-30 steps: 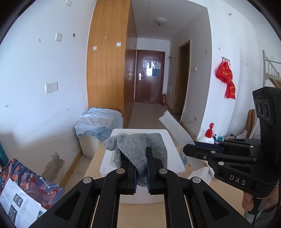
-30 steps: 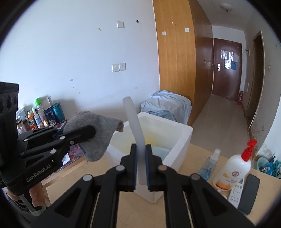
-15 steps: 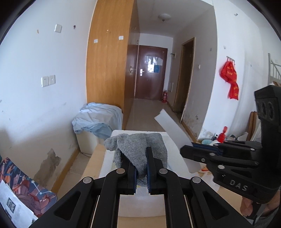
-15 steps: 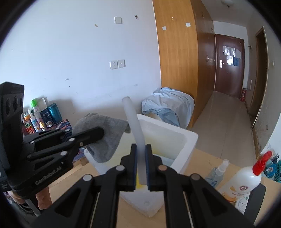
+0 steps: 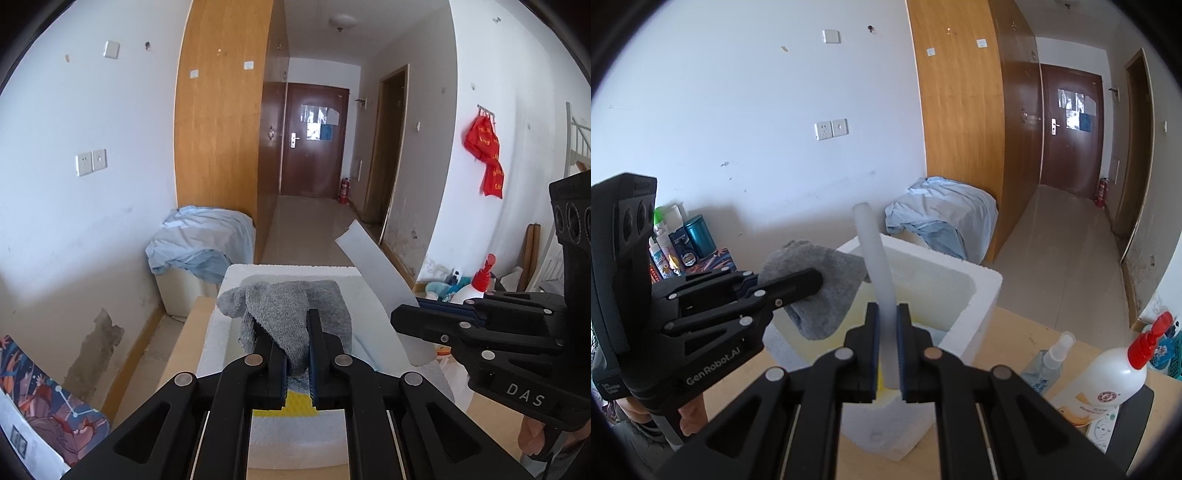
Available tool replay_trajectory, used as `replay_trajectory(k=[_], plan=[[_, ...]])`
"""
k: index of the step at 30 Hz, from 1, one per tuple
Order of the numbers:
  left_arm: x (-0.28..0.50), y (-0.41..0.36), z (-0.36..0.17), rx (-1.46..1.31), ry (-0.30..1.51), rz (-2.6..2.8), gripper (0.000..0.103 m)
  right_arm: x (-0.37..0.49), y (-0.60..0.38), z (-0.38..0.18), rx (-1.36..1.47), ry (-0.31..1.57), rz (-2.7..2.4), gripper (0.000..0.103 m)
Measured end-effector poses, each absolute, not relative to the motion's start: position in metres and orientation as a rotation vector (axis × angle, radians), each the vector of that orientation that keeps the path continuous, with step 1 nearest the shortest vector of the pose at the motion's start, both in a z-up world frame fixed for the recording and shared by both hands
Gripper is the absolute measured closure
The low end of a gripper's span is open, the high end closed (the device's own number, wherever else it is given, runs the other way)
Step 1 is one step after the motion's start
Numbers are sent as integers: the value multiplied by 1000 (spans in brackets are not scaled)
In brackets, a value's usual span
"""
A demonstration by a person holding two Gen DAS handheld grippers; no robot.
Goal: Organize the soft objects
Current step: 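Lower into the foam box and open the left gripper while the right gripper releases the tube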
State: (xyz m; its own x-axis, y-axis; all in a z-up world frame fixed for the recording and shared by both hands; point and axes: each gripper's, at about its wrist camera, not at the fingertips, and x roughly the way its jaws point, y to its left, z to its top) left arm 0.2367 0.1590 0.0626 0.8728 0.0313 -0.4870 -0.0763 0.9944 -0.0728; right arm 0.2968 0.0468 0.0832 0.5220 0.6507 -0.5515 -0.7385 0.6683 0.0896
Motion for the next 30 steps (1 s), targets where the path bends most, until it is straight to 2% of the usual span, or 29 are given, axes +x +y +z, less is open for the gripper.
replay_trajectory(k=[4,6,7,8,10,20,30], plan=[[238,161,61,-74,506,75,90,298,46,84,-161,586,837,92],[237,161,60,-73,506,81,76,298,45,84,-162,585,836,92],[237,161,60,-65,504,89,58,298,45,85,-160,585,835,92],[235,161,61,-62,494,97,36,298,44,84,-159,585,835,92],[230,160,64,-49,459,119,22,299,45,84,-160,584,833,92],[212,165,69,-29,407,171,13,300,51,80,-163,591,844,92],[209,177,68,-49,407,201,13,306,65,70,-180,611,875,92]])
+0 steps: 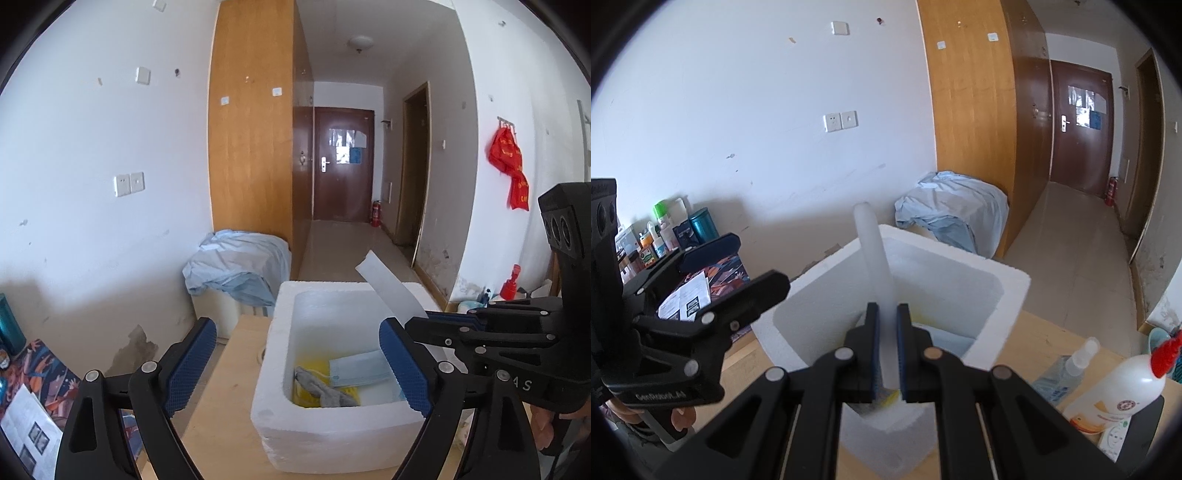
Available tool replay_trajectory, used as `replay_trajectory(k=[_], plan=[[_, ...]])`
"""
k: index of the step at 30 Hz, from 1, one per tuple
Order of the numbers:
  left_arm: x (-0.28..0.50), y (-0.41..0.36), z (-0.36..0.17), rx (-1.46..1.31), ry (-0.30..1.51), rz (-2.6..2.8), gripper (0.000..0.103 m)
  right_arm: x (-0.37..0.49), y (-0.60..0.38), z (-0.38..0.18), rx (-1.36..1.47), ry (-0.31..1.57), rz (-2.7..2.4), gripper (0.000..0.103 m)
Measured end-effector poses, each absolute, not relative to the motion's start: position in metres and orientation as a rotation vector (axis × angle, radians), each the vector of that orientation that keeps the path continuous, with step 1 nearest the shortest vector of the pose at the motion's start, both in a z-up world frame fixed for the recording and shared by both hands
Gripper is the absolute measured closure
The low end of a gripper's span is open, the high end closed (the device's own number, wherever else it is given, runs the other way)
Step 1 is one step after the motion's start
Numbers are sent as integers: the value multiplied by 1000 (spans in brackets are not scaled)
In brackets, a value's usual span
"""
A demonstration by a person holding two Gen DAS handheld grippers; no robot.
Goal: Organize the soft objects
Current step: 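Lower into the foam box and open the left gripper while the right gripper releases the tube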
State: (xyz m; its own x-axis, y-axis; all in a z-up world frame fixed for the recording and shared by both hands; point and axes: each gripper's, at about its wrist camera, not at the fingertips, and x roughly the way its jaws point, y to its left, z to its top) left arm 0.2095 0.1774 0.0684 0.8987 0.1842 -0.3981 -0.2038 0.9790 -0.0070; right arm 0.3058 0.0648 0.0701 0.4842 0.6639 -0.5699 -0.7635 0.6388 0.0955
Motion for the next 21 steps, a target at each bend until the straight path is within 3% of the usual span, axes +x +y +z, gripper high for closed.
replay_trajectory(k=[9,11,14,16,21], plan=[[204,186,70,-80,394,216,13,304,68,66,-183,594,880,91],[203,185,70,-75,392,218,13,305,67,66,-180,593,873,86],[203,186,69,-81,396,219,13,304,65,67,-170,588,873,66],[203,186,70,-82,395,222,13,303,62,70,-153,568,860,37],[203,187,69,-85,395,220,13,302,57,76,-129,544,854,33]])
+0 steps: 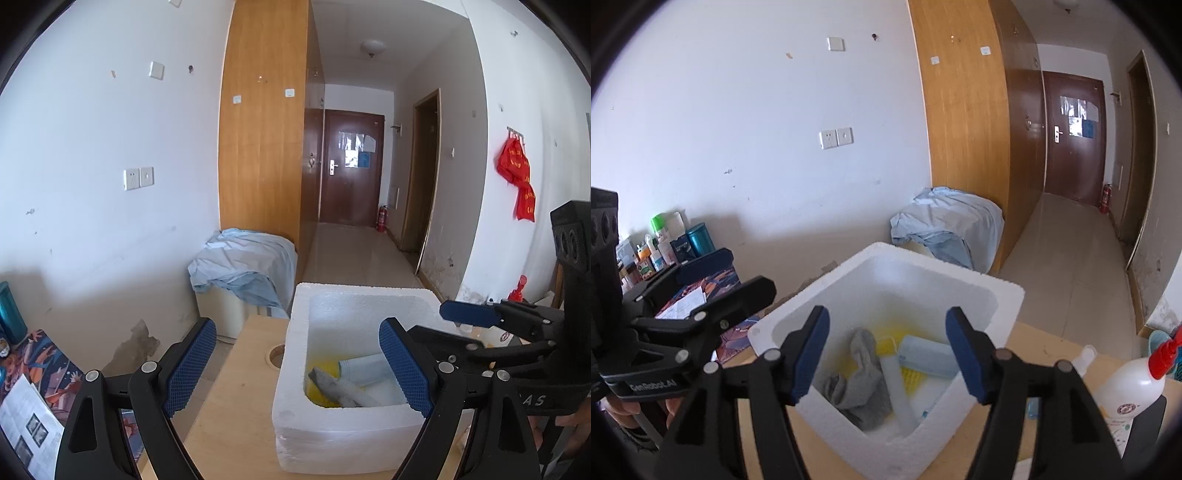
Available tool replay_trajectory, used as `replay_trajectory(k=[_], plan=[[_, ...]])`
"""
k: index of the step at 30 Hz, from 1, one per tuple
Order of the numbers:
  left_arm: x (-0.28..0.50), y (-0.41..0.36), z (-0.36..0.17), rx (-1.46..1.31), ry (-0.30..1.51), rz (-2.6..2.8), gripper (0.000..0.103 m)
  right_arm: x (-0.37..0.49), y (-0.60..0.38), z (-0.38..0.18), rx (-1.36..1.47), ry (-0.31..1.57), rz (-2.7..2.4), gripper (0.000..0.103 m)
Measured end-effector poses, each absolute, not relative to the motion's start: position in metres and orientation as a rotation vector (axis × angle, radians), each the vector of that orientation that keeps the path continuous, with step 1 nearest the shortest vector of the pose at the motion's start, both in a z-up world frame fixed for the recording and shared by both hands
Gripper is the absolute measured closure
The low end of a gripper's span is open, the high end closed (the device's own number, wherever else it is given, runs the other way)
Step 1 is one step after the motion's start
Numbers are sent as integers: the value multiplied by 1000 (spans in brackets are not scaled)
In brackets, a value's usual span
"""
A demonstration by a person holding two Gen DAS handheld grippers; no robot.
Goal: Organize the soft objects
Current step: 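Lower into the foam box and open the left gripper while the right gripper releases the tube, then withdraw both grippers from the foam box back over the table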
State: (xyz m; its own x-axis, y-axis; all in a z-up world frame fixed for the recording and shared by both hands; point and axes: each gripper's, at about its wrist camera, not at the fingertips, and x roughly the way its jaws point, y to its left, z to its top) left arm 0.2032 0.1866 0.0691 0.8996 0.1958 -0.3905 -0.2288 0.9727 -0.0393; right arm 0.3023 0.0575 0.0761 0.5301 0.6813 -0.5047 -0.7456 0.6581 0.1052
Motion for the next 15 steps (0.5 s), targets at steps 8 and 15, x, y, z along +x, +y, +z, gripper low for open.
replay_trajectory(k=[8,15], plan=[[200,191,70,-95,394,224,13,302,62,76,-134,551,820,32],[198,189,71,-89,395,222,13,292,55,79,-149,529,772,24]])
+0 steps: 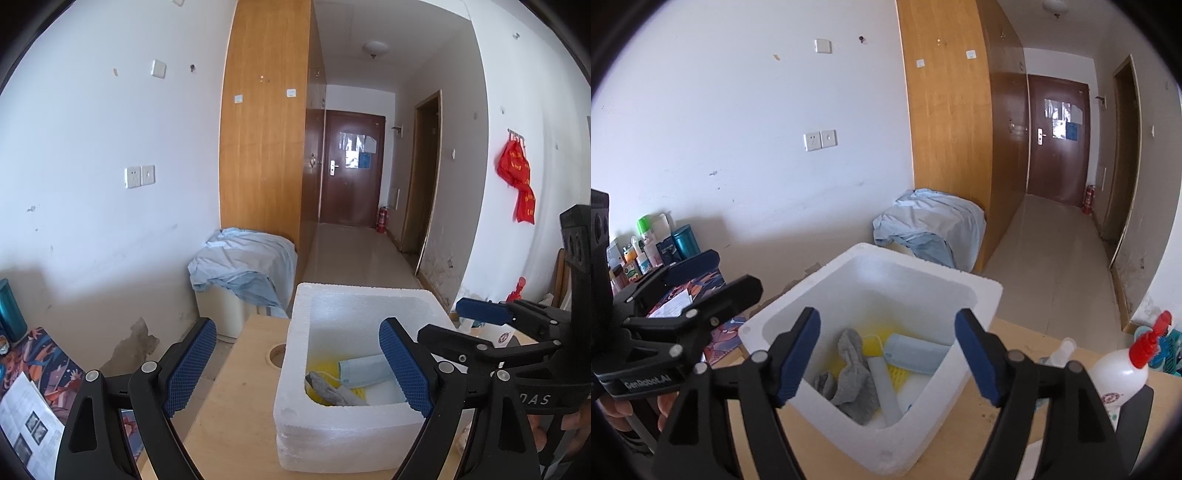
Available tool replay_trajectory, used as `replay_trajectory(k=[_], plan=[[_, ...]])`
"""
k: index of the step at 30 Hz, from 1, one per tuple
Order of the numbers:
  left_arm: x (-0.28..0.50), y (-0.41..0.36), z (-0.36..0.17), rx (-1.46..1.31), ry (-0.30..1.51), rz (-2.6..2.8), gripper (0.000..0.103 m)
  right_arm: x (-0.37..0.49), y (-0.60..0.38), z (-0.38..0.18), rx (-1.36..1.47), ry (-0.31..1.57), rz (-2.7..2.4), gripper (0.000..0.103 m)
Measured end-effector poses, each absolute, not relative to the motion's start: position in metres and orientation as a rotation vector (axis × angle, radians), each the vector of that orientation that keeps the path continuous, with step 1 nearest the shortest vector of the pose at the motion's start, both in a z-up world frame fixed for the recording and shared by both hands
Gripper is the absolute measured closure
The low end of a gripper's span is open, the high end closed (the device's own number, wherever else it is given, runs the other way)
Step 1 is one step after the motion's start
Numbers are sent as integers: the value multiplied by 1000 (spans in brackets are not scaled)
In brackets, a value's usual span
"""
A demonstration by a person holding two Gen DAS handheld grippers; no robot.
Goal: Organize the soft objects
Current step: 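Withdraw both grippers from the foam box back over the table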
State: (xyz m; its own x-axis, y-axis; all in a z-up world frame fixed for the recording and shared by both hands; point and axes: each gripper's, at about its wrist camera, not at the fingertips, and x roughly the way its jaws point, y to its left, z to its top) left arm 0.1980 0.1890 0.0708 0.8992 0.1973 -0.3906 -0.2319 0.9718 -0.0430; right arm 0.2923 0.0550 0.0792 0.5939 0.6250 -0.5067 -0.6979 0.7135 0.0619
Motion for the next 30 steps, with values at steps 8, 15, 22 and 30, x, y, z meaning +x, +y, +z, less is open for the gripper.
replay_trajectory(k=[8,15,22,30], plan=[[182,184,79,-89,373,217,8,278,38,88,-127,509,758,15],[153,175,88,-69,352,219,3,254,19,96,-111,490,747,13],[121,159,96,-71,339,198,1,222,-6,101,-93,468,727,7],[84,130,101,-54,322,167,0,185,-32,105,-72,437,720,5]])
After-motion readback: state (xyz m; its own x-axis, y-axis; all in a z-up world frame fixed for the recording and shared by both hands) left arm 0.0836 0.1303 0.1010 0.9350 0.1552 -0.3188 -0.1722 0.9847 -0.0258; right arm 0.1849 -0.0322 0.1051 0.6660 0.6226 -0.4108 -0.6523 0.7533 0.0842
